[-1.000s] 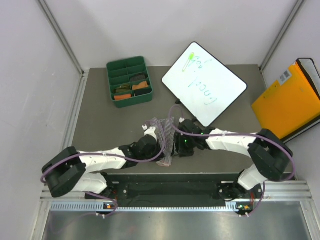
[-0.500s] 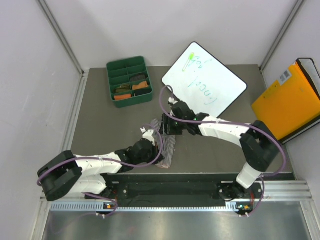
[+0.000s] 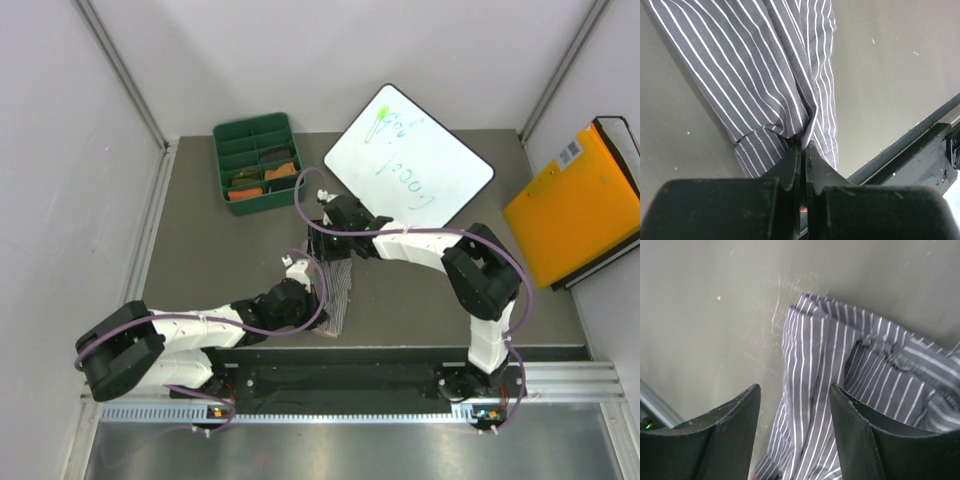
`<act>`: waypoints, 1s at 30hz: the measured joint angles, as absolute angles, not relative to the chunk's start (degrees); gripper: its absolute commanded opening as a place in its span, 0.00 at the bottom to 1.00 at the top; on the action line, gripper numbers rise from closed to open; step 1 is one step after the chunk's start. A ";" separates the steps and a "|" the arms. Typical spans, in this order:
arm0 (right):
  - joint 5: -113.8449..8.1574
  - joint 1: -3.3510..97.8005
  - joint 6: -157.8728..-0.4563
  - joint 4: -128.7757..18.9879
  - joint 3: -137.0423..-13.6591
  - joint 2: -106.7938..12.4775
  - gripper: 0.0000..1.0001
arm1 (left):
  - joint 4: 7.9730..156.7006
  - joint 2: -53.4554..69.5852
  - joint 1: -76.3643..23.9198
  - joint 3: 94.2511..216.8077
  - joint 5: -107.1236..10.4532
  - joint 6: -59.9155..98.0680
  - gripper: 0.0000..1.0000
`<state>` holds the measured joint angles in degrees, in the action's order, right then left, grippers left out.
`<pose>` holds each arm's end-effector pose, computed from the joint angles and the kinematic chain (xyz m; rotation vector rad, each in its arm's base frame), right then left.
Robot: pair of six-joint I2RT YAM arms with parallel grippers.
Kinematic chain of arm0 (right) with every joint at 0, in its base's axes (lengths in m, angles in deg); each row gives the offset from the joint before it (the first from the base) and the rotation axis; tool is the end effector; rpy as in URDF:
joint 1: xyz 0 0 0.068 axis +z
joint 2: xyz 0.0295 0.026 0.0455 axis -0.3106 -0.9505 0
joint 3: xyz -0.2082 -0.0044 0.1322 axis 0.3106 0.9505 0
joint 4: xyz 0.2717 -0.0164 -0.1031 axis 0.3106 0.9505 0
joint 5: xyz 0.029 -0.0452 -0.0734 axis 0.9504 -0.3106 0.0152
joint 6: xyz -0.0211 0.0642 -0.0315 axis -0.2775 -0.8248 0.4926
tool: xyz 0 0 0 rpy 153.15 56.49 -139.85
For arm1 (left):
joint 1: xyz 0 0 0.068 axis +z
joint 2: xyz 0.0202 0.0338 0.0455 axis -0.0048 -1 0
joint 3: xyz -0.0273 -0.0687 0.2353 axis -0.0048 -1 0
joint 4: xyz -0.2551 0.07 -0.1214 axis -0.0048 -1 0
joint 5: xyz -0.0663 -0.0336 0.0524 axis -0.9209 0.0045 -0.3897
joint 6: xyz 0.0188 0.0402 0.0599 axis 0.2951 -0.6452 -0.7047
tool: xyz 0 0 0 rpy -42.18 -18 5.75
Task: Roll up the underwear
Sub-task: Fold the underwear at the center of the board.
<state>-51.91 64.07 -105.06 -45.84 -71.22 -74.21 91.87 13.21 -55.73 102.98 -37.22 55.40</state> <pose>0.3029 0.3265 0.1237 -0.3676 2.5029 0.7900 0.1522 -0.2203 0.0748 0.1420 2.4117 -0.8704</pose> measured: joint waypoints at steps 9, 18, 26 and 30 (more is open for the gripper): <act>-54.00 64.05 -102.92 -45.12 -72.38 -75.37 0.58 | 91.87 13.21 -56.04 102.98 -36.74 55.55 0.00; -54.83 64.03 -101.91 -44.62 -74.52 -76.71 0.57 | 91.85 13.23 -56.17 102.98 -36.41 55.64 0.00; -54.94 63.92 -100.62 -43.48 -75.64 -79.77 0.18 | 91.11 13.61 -56.36 103.11 -36.11 55.64 0.00; -54.90 63.88 -100.36 -42.82 -75.81 -79.88 0.06 | 88.70 13.85 -56.61 104.14 -35.54 55.86 0.00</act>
